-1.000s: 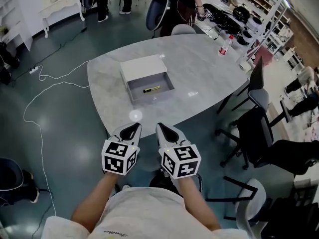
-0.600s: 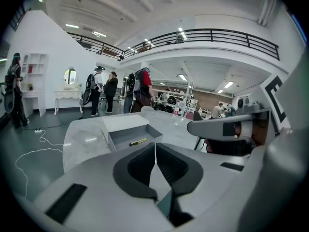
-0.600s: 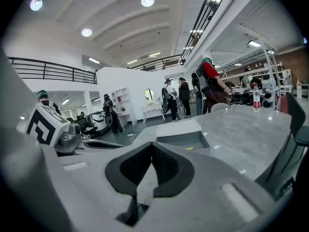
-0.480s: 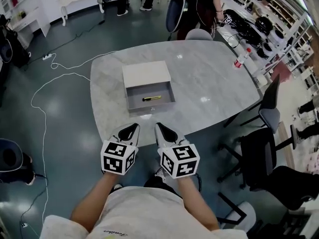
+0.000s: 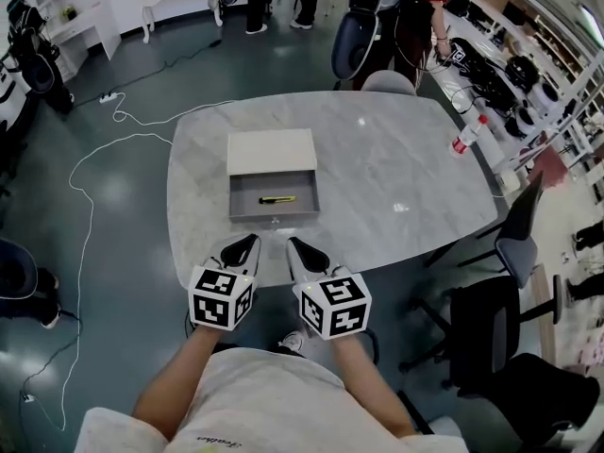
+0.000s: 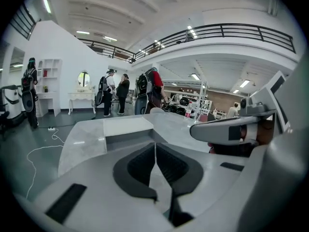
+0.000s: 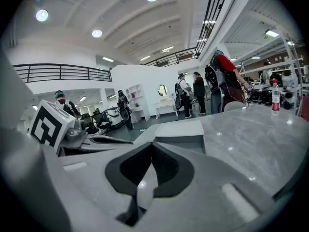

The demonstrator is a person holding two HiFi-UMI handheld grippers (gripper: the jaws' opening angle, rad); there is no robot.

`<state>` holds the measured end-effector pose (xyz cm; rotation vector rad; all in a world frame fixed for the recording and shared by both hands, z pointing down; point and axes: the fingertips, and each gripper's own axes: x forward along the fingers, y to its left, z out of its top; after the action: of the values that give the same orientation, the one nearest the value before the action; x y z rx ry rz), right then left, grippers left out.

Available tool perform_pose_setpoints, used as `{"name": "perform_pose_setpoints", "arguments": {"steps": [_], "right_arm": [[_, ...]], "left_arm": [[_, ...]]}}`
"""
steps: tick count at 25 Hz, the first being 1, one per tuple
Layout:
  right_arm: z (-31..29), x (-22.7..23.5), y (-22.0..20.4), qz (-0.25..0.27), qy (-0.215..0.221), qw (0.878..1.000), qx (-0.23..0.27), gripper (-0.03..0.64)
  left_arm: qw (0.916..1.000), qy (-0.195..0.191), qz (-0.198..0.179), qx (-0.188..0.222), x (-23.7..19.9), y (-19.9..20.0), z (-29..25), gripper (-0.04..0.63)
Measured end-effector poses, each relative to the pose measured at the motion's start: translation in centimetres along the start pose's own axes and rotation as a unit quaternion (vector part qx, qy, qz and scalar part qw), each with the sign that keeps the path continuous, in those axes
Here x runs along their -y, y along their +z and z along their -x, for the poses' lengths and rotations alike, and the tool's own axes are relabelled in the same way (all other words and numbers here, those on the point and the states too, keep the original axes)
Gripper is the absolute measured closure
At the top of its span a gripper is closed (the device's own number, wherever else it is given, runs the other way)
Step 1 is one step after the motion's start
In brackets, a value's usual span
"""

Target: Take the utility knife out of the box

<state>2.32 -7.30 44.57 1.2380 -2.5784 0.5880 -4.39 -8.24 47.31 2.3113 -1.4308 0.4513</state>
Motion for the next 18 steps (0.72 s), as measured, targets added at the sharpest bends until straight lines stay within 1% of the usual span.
{"name": "perform_pose_setpoints", "arguments": {"steps": [3, 6, 9, 15, 18], "right_arm": [[0.0, 0.6, 0.1, 0.002, 0.011, 1.000, -0.004, 0.612], [0.2, 1.3, 0.0, 0.002, 0.012, 1.000, -0.005, 0.612], [0.0, 1.6, 0.1, -0.001, 0.021, 1.000, -0.007, 0.612], [-0.3, 0.6, 0.0, -0.006, 0.056, 0.998, -0.010, 0.612], [-0.3, 0.6, 0.2, -0.006, 0.062, 0.998, -0.009, 0.612]], "left_arm": [[0.9999, 0.016, 0.007, 0.001, -0.1, 0.1, -0.3, 0.578], [0.9996, 0.027, 0.011, 0.000, -0.1, 0.1, -0.7, 0.578], [0.9995, 0.030, 0.007, -0.001, 0.3, 0.2, -0.9, 0.578], [0.9993, 0.038, 0.001, -0.003, 0.2, 0.1, -0.6, 0.577], [0.9992, 0.038, -0.002, -0.007, 0.1, 0.3, -0.8, 0.577]]}}
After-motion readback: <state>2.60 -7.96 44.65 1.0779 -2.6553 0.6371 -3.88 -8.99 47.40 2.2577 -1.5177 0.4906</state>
